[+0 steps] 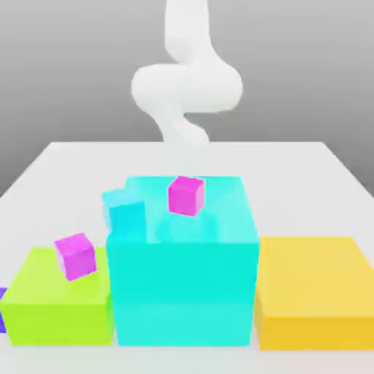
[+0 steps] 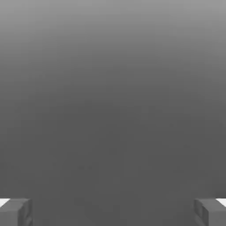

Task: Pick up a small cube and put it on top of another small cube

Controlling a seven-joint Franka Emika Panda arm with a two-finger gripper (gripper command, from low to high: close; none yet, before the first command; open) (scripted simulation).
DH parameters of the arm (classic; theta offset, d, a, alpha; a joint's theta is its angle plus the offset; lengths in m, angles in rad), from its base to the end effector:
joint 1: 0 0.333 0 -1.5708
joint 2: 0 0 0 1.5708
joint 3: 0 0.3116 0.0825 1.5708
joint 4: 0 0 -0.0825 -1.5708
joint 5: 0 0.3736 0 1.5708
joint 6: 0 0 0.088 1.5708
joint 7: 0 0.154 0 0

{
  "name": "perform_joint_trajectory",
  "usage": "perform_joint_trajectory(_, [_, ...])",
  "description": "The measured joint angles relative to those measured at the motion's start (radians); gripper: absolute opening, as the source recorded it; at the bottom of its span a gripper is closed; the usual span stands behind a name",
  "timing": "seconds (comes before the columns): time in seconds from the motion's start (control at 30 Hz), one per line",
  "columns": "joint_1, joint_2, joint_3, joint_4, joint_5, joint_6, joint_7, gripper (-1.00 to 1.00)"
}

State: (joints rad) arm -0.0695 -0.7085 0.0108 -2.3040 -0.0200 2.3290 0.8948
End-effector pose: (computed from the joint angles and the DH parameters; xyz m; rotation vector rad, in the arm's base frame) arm 0.4032 -0.0236 0.6411 -2.4098 1.2320 -0.9653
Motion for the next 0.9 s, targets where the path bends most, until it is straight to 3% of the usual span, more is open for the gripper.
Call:
perform_joint_trajectory(0.3, [-0.221, 0.334, 0.002, -0.014, -0.076, 0.104, 0.347, 0.00])
perform_joint_trajectory(0.53, [-0.338, 0.587, -0.055, -0.025, -0.102, 0.185, 0.589, 0.00])
perform_joint_trajectory(0.73, [-0.452, 0.802, -0.102, -0.036, -0.048, 0.258, 0.742, 0.00])
perform_joint_trajectory(0.9, [-0.515, 0.980, -0.130, -0.045, 0.067, 0.318, 0.820, 0.00])
